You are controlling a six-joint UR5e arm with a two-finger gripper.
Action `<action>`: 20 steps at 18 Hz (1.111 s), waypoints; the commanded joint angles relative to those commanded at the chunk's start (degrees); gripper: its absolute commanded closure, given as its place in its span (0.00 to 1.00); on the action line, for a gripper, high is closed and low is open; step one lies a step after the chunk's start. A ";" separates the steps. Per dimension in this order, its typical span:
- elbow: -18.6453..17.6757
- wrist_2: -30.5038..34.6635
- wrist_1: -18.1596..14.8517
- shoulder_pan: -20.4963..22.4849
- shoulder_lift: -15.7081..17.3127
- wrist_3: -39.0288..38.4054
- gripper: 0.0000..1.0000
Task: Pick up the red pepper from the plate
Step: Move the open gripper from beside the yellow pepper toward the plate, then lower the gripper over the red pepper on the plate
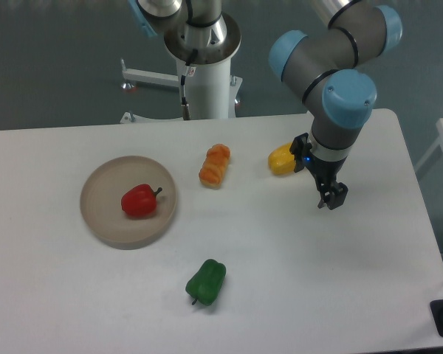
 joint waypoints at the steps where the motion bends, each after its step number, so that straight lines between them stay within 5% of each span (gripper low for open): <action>1: 0.00 0.09 0.00 0.00 0.00 0.00 0.00; 7: -0.87 0.00 0.26 -3.77 0.09 -5.07 0.00; 10: -3.76 -3.58 -0.09 -8.33 3.42 -7.19 0.00; 12: -6.67 -4.57 0.35 -12.89 5.18 -15.51 0.00; 20: -11.07 -4.13 1.14 -24.95 6.15 -28.47 0.00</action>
